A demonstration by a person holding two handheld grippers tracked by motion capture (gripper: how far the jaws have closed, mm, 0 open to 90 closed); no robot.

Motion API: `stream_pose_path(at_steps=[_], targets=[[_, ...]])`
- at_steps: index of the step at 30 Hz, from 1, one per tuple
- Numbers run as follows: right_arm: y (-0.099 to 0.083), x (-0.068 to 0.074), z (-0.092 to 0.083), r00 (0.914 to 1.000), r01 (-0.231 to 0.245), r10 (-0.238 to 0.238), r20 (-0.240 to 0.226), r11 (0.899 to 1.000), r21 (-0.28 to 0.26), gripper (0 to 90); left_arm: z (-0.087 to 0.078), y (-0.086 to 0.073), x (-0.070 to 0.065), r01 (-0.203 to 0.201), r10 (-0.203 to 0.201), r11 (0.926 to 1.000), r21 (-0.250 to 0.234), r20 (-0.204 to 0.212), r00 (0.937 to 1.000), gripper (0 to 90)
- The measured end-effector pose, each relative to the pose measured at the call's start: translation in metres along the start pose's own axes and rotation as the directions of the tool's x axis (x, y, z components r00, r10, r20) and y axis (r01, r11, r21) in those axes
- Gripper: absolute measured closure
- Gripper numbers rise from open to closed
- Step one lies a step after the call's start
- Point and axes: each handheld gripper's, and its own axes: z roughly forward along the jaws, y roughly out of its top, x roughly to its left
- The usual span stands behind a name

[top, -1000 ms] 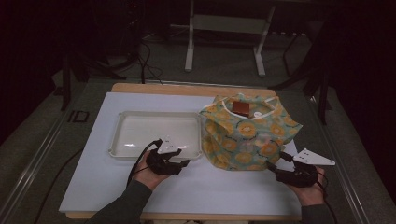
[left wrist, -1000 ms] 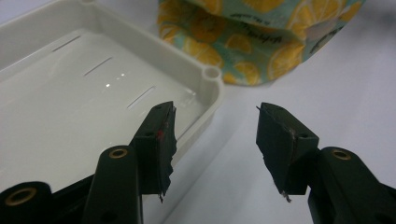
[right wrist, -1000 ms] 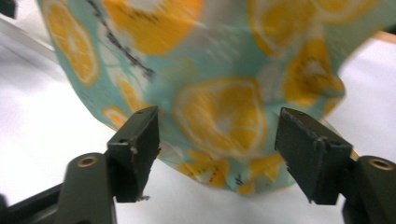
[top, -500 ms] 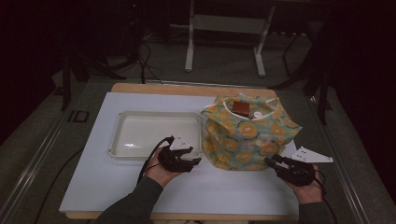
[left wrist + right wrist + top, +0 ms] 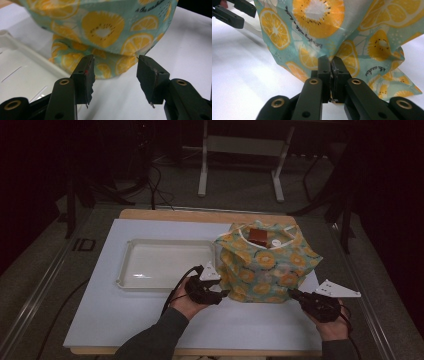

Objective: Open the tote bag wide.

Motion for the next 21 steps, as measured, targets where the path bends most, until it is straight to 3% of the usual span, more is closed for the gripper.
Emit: stream_pose_path(at_steps=[3,8,21], targets=[[-0.002,0.002,-0.002,1.0,0.002,-0.002,0.007,1.0,0.002,89.7,0.003,0.004,-0.003,-0.016,0.016,0.9999,-0.005,-0.012,0.9998,48.5],[-0.005,0.004,-0.004,0.9999,0.013,-0.013,0.01,1.0,0.01,90.0,0.004,0.012,-0.001,-0.008,0.007,0.9995,-0.031,-0.029,0.9996,47.7],[-0.011,0.011,0.003,0.9991,0.039,-0.038,-0.019,0.997,0.062,90.0,0.006,0.03,-0.01,-0.035,0.034,0.9963,-0.079,-0.006,0.9994,46.7]])
